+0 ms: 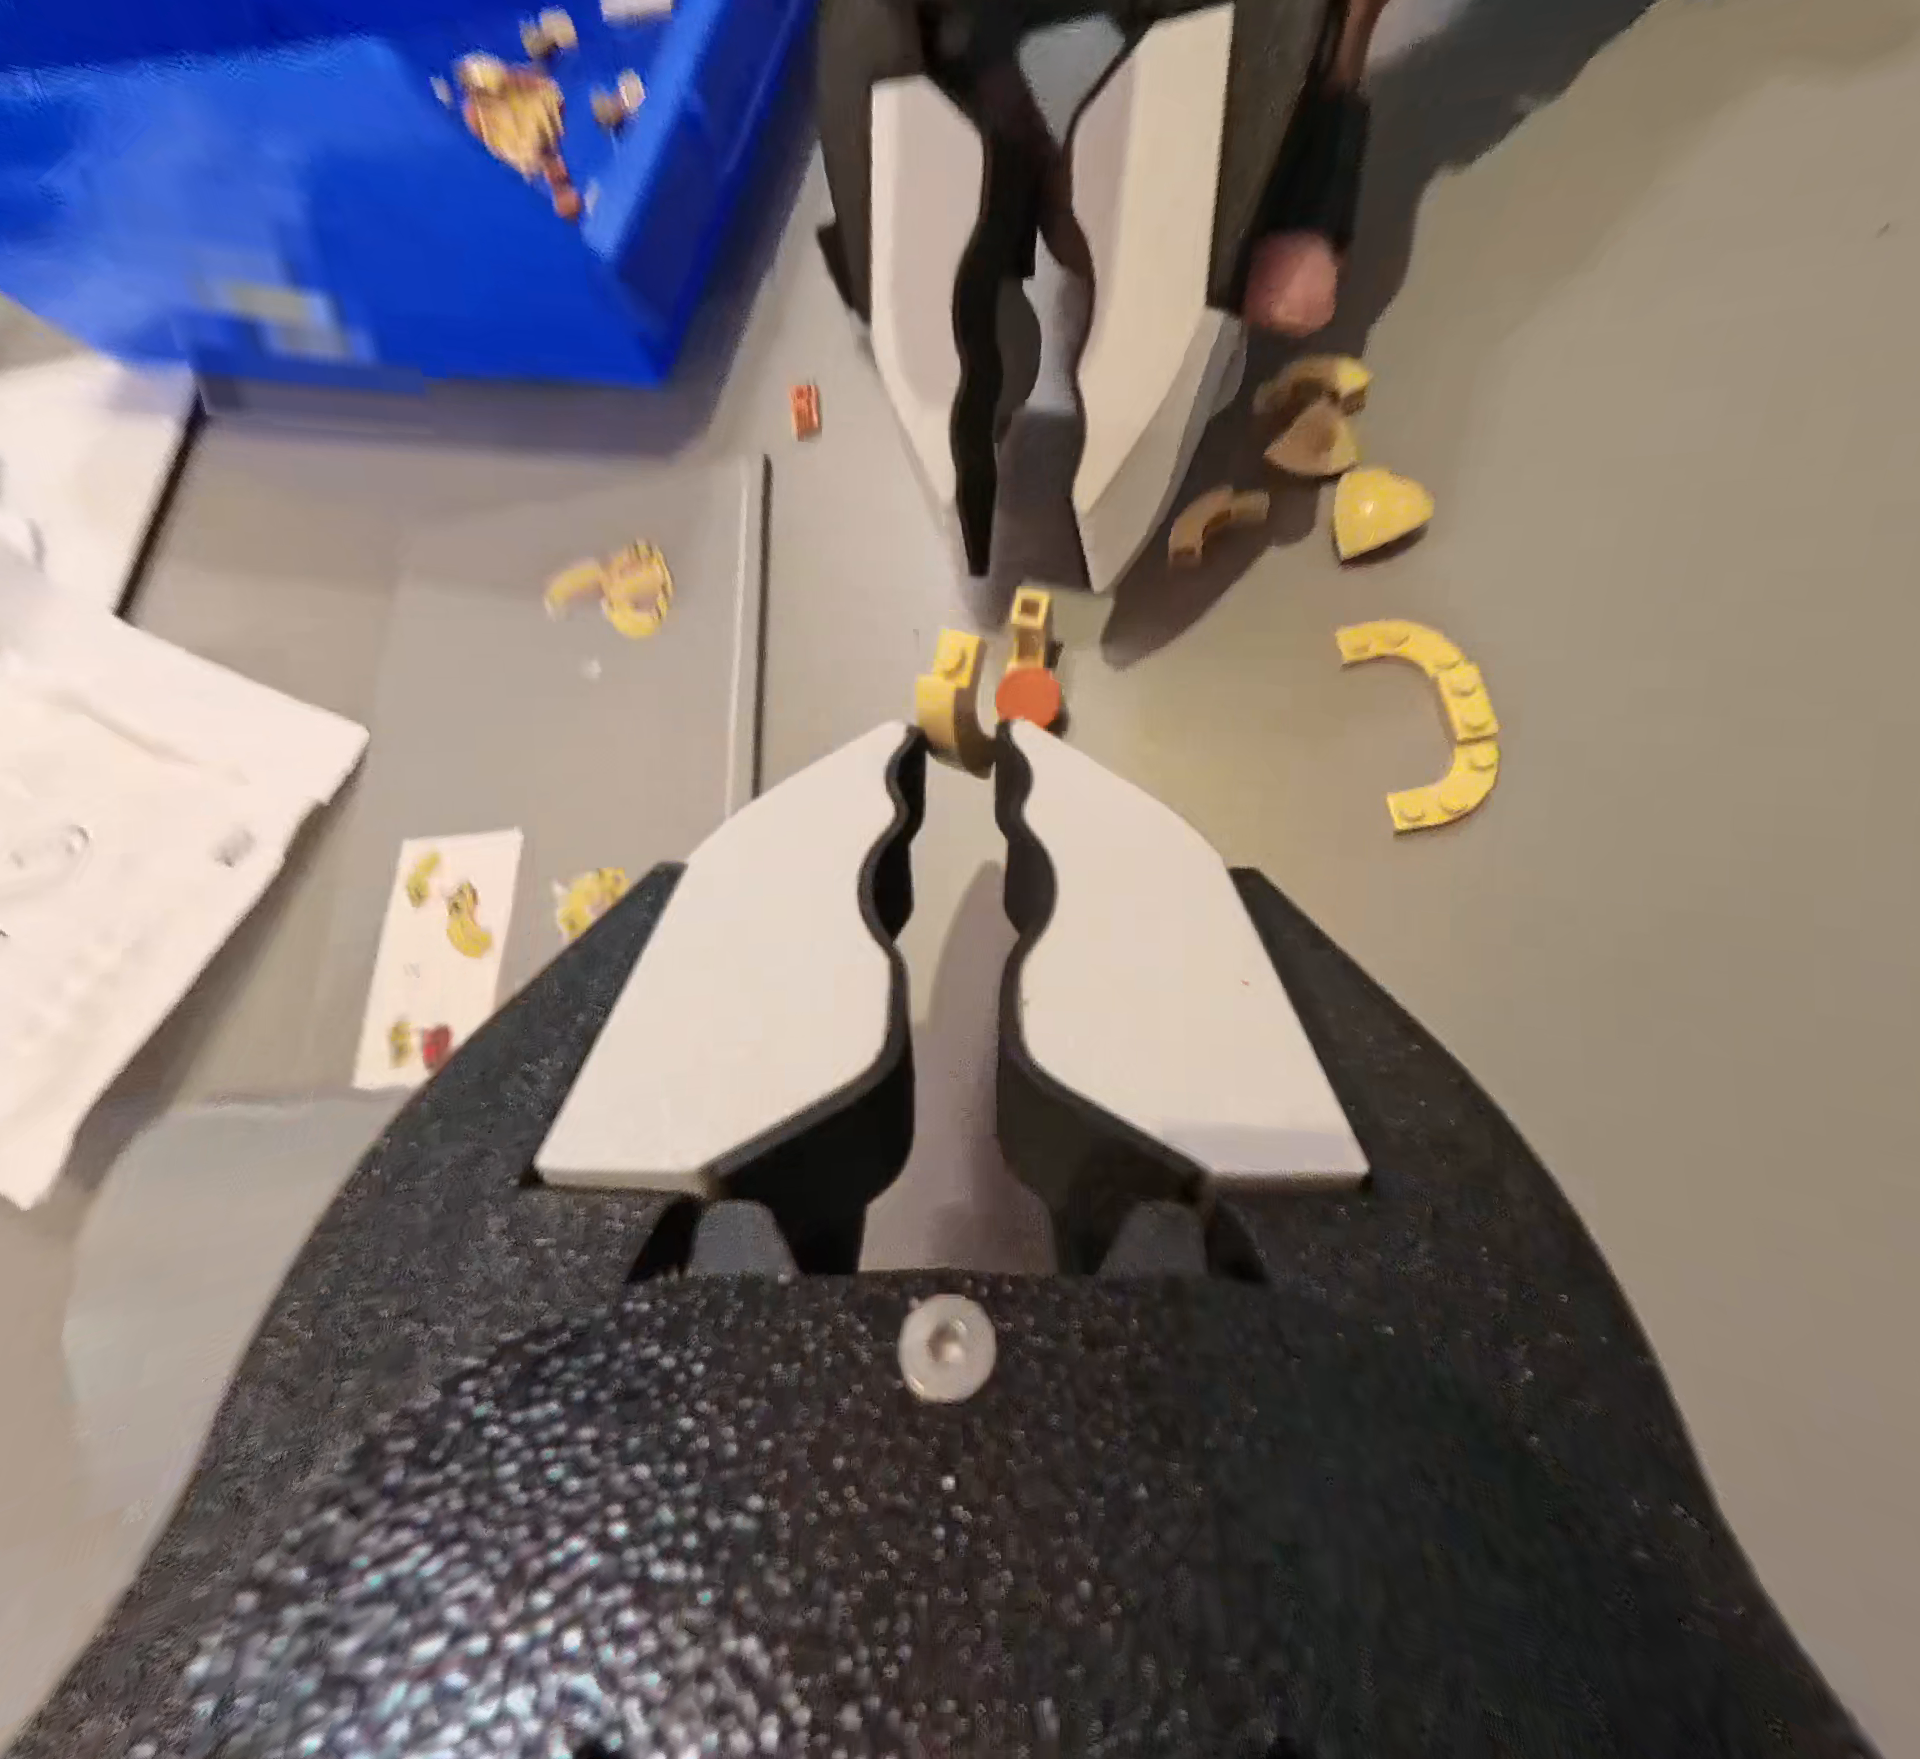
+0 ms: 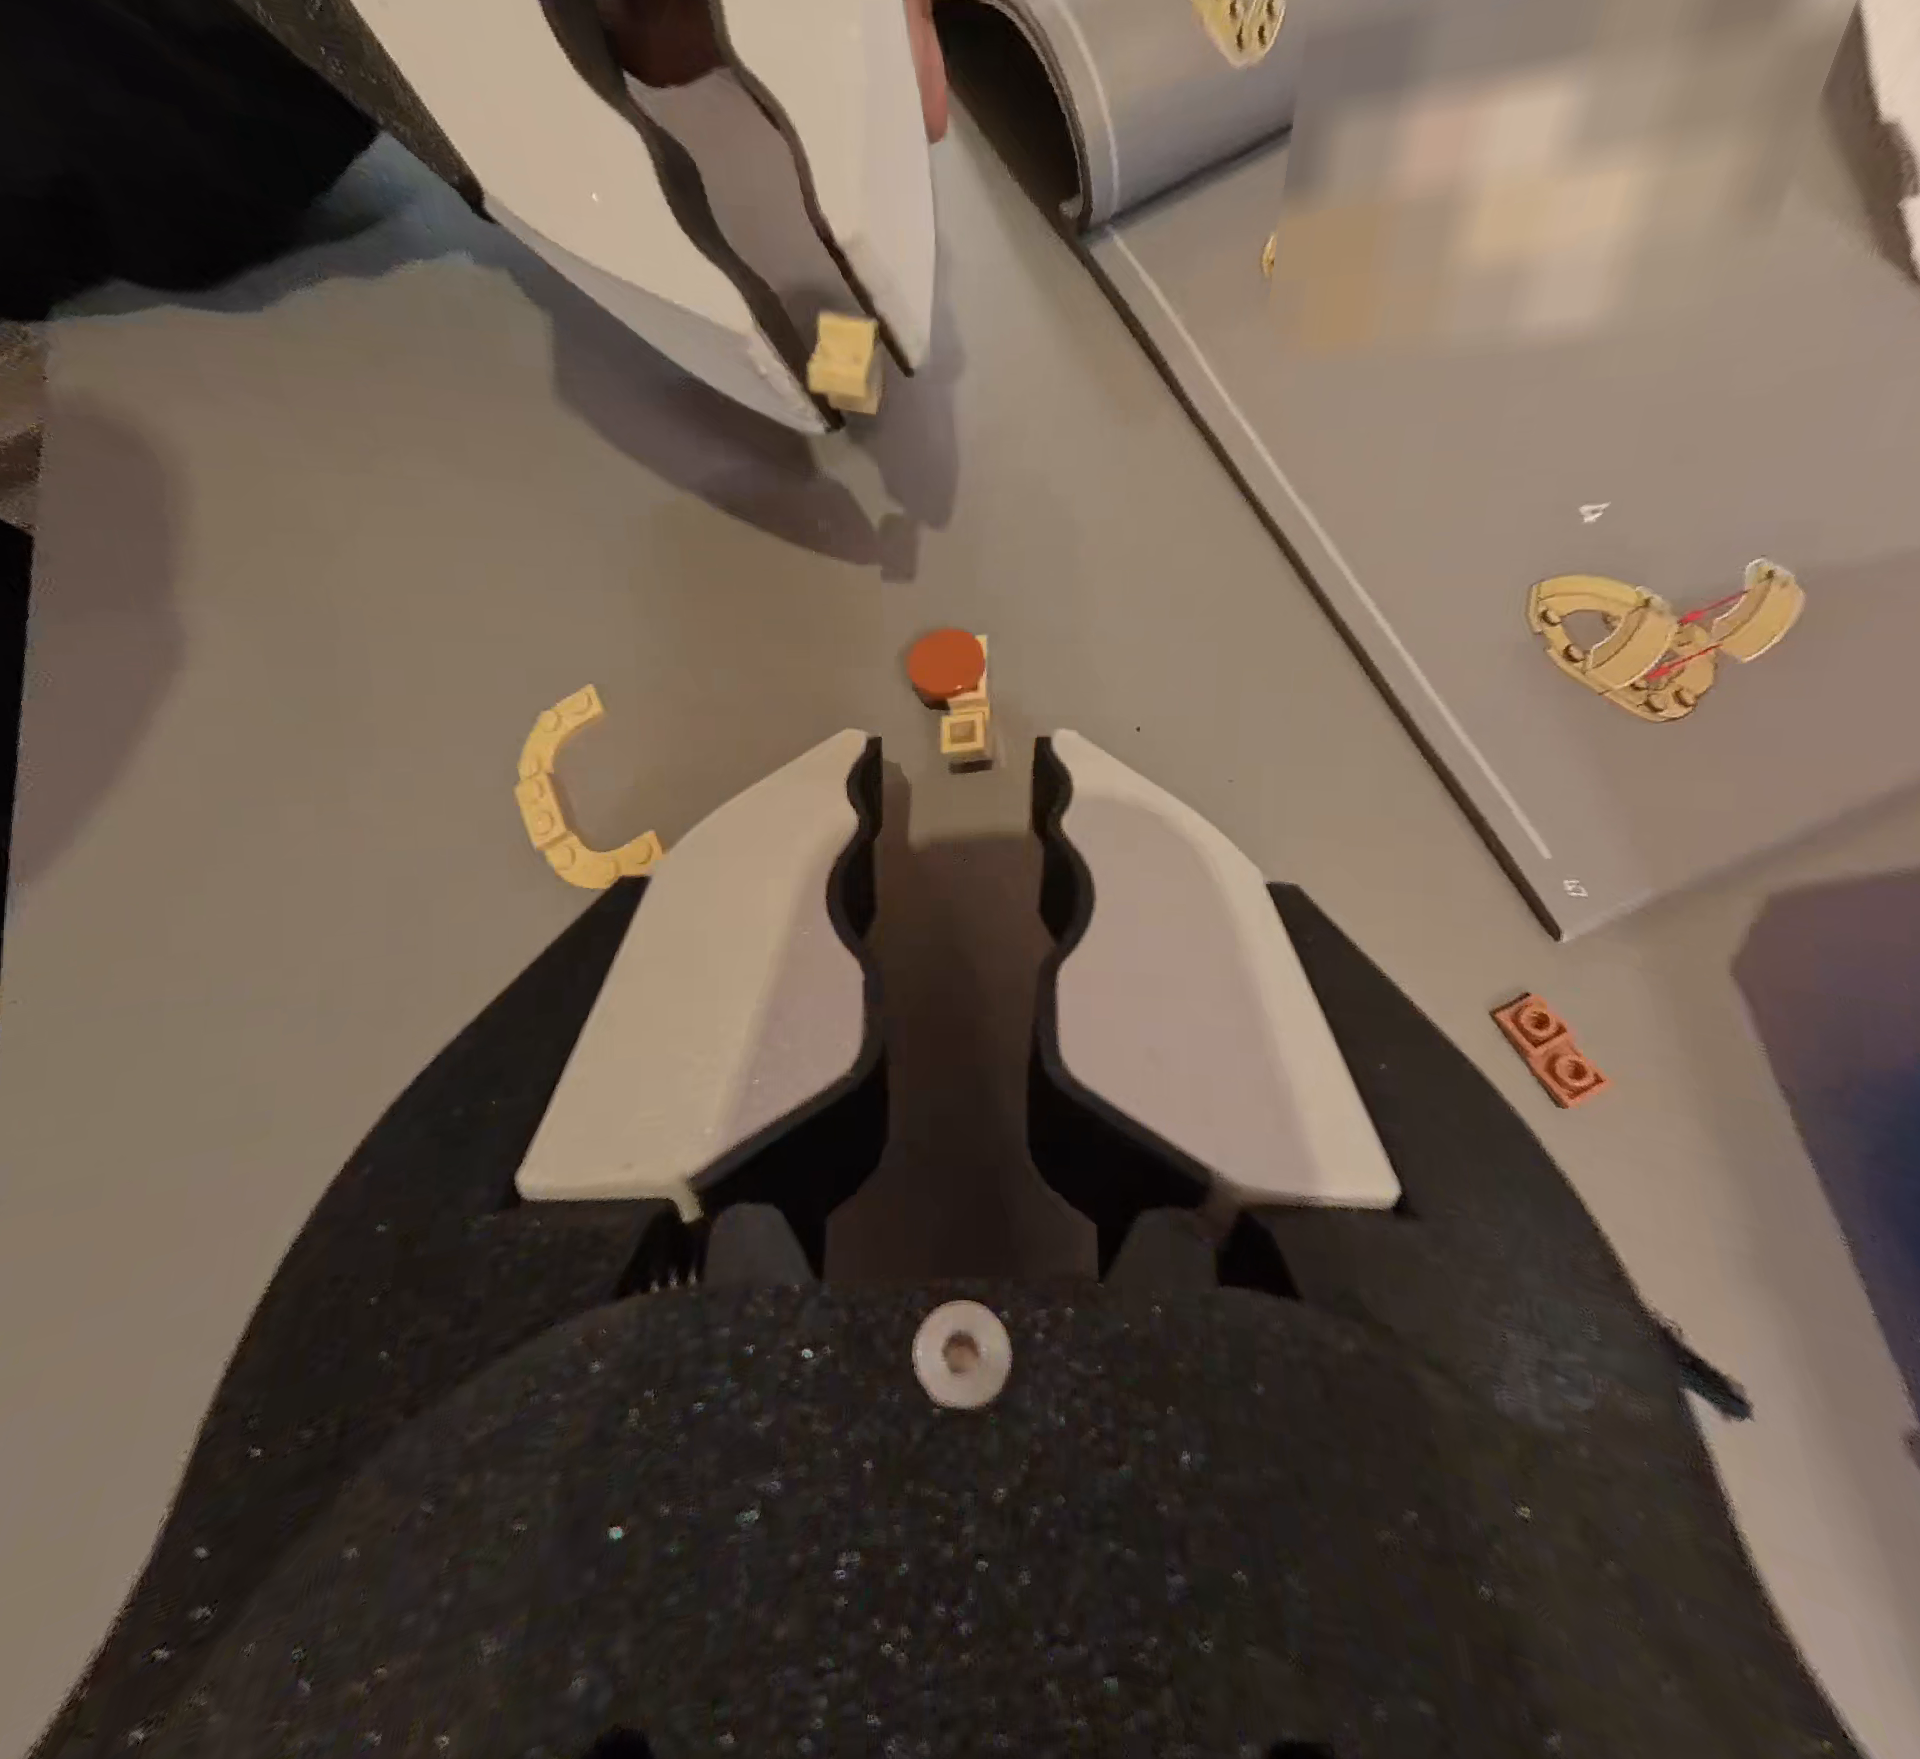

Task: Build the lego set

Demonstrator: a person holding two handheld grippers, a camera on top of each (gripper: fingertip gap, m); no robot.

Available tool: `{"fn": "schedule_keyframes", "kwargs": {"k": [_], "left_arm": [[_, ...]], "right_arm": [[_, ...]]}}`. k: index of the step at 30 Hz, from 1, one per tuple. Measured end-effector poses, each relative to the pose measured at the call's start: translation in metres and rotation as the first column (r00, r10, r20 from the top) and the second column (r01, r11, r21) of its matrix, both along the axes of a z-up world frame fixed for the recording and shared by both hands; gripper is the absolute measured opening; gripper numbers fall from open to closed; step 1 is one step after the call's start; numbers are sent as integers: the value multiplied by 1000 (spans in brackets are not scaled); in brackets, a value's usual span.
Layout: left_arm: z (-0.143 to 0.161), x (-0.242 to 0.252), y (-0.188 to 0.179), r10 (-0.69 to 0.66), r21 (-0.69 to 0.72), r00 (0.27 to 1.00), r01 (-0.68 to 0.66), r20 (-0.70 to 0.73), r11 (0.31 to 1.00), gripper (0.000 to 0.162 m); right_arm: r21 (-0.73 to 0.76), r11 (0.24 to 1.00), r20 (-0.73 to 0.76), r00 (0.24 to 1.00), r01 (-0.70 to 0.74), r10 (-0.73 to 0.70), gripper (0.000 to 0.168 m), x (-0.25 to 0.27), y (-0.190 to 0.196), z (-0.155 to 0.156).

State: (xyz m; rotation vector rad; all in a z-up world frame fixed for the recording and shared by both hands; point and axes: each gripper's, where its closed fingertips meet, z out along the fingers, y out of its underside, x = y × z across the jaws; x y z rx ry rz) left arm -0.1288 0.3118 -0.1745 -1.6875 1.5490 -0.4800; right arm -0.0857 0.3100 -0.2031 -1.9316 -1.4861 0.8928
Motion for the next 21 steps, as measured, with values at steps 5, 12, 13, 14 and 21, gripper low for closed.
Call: {"fn": "schedule_keyframes", "kwargs": {"k": [5,12,13,14,21], "left_arm": [[-23,-6,-1,49,-135,997,-57,-61,989,12],[-33,-6,-8,102,-347,994,-106,-30,932,12],[-33,-6,-8,110,-362,994,-112,-26,925,12],[-34,-6,-8,117,-368,993,-118,-26,922,12],[-37,-6,-1,148,-321,988,-157,-52,934,12]], "right_arm": [[22,1000,42,999,-9,8,21,-3,1,-7],[222,970,35,995,-102,97,8,-12,-2,-2],[288,950,33,993,-118,114,8,-13,-1,1],[366,922,38,992,-125,120,8,-13,2,4],[847,438,221,949,-301,225,8,-11,13,19]]}}
